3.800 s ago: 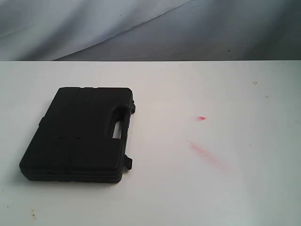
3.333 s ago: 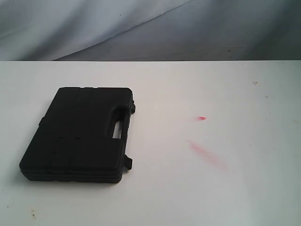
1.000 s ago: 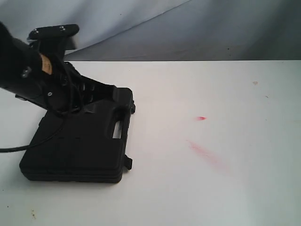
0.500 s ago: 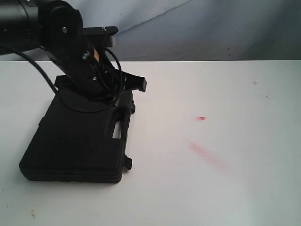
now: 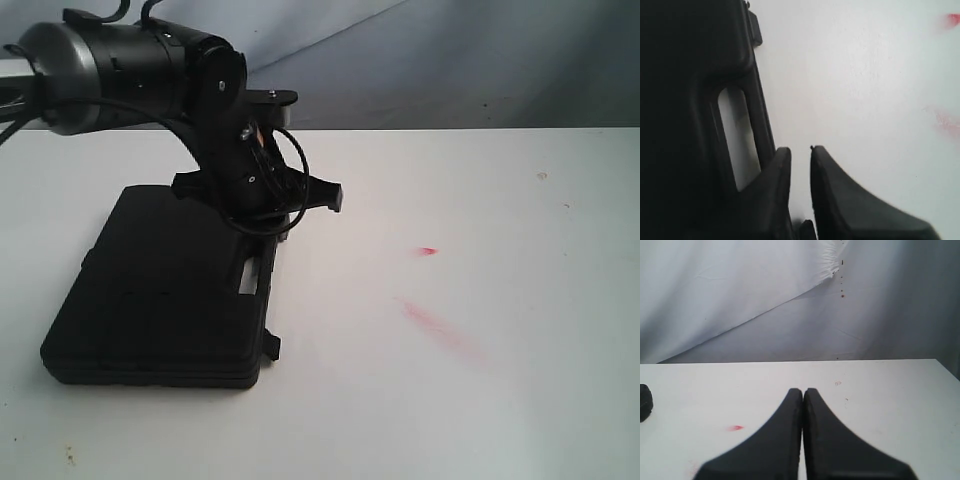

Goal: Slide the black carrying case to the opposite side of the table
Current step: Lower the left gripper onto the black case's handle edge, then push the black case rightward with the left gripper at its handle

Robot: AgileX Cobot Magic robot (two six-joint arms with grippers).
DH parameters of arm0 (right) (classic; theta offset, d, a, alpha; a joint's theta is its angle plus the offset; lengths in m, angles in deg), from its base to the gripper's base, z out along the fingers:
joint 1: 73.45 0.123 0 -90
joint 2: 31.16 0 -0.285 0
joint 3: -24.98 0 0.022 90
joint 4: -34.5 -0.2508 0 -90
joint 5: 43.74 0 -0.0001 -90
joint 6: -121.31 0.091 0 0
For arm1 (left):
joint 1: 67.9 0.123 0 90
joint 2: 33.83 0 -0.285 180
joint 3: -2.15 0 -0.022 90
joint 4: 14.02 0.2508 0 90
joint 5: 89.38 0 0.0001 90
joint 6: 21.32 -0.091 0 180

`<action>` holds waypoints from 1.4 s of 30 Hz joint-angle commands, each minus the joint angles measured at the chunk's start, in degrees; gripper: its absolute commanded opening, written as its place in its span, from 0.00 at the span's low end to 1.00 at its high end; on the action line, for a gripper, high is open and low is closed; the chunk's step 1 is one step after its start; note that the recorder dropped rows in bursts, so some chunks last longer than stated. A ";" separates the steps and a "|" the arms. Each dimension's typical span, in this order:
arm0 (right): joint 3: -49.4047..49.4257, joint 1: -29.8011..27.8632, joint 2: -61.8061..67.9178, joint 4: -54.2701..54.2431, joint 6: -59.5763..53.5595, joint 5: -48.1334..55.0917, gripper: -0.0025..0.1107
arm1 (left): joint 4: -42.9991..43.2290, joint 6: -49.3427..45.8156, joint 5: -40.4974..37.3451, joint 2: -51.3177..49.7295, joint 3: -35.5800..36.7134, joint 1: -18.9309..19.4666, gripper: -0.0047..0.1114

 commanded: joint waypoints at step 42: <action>0.21 -0.19 -0.30 -0.45 -0.36 -0.59 0.02 | 2.03 -0.50 3.17 -13.41 -2.81 2.37 0.35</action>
